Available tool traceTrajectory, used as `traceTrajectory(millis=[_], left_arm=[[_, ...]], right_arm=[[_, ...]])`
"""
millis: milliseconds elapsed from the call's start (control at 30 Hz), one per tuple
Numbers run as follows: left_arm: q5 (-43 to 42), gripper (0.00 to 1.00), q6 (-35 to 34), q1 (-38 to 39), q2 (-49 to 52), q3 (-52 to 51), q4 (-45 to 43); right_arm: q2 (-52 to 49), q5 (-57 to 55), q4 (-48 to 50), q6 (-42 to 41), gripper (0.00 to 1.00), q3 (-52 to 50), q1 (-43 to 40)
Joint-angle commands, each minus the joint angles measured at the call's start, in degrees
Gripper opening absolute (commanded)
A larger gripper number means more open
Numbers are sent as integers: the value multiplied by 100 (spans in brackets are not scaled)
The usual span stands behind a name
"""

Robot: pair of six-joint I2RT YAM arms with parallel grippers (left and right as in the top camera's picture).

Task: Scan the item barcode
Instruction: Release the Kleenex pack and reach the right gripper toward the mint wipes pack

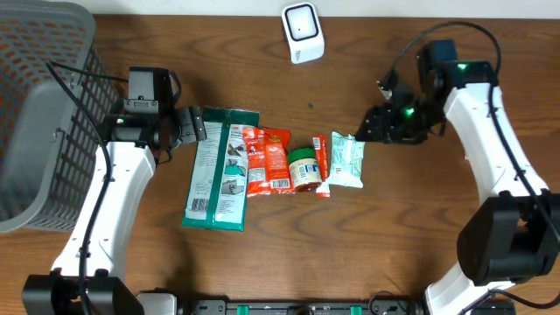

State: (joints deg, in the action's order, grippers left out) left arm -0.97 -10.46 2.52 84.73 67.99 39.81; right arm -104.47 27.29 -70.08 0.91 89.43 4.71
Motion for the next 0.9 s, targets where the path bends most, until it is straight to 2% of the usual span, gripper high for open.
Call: traceTrajectory(millis=[0,33,100,200,367,533,600,733,867], left_arm=[[31,87,35,-11,-17,70,4],[31,87,37,-9,-17,70,4],[31,87,37,-9,-17,70,4],[31,87,37,-11,-17,70,4],[31,87,35,-11,-17,70,4],[31,87,37,-11,-17,70,4],[31,87,37,-11,-17,70,4],[31,87,37,-11,-17,70,4],[31,87,37,-11,-17,70,4]], right_arm=[[28,-293,404,-404,90,-391,144],[28,-321,592,-483,93,-527,170],[28,-376,977,-680,92,-804,205],[28,-713,1690,-1032,77,-1272,286],[28,-1049,3191,-1325,72,-2151,457],[28,-1051,4413,-1613,59,-2804,595],[28,-1054,4983,-1611,59,-3077,682],[26,-1248,5396,-1613,56,-3309,769],[31,-2031,5294,-1606,54,-3362,778]])
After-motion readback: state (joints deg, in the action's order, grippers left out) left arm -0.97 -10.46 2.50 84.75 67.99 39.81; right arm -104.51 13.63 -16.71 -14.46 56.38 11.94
